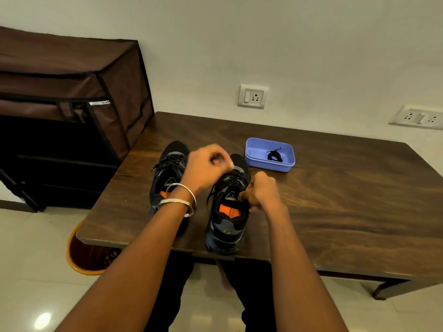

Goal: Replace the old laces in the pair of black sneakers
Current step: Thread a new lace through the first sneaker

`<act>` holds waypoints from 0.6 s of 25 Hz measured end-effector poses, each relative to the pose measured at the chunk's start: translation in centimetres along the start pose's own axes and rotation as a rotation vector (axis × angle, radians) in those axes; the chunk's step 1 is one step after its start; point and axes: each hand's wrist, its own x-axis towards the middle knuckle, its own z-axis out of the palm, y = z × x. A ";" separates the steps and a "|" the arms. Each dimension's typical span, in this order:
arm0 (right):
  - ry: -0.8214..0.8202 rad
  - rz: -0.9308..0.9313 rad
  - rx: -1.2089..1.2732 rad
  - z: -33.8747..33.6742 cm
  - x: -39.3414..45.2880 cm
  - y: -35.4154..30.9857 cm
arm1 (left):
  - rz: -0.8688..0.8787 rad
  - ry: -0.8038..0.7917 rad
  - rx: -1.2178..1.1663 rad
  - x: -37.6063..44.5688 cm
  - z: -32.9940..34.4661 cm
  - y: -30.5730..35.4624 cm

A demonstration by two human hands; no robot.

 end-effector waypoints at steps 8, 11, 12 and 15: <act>0.018 -0.006 -0.016 0.0 0.2 0.2 | 0.182 -0.316 0.739 -0.4 2.7 -0.1; 0.036 -0.015 -0.048 0.1 0.3 0.3 | -0.082 -0.242 0.269 -0.6 2.8 -0.1; 0.047 -0.018 -0.054 0.1 0.3 0.4 | -0.216 -0.173 0.038 -0.5 2.7 0.1; 0.072 -0.040 -0.050 0.3 0.4 0.2 | -0.605 -0.065 -0.504 -0.5 3.3 0.9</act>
